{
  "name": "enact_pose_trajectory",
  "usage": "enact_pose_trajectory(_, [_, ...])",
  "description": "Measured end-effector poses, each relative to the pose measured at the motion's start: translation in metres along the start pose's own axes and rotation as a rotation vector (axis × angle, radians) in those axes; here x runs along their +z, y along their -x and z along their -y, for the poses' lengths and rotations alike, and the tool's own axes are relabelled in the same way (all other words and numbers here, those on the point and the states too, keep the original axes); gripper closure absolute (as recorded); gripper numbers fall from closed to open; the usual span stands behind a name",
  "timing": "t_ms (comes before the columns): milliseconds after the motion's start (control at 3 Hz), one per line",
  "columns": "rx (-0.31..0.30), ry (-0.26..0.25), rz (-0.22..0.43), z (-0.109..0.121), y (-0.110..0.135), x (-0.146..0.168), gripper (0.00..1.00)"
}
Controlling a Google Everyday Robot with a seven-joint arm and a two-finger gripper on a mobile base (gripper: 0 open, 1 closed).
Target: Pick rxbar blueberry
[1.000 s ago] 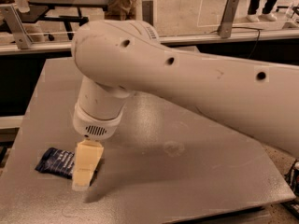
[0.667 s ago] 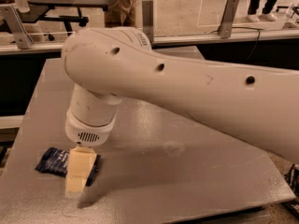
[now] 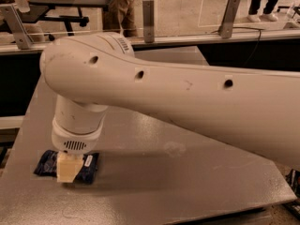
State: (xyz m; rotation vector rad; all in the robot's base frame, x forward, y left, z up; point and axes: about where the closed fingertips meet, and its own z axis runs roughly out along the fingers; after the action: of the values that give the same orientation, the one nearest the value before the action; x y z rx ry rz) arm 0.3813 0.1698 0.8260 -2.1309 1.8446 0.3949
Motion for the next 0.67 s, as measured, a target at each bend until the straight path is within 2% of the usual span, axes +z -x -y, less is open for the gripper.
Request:
enact_pose_trajectory(333, [-0.002, 0.000, -0.005, -0.001, 0.002, -0.001, 0.81])
enact_pose_trajectory(667, [0.015, 0.008, 0.009, 0.009, 0.000, -0.020, 1.00])
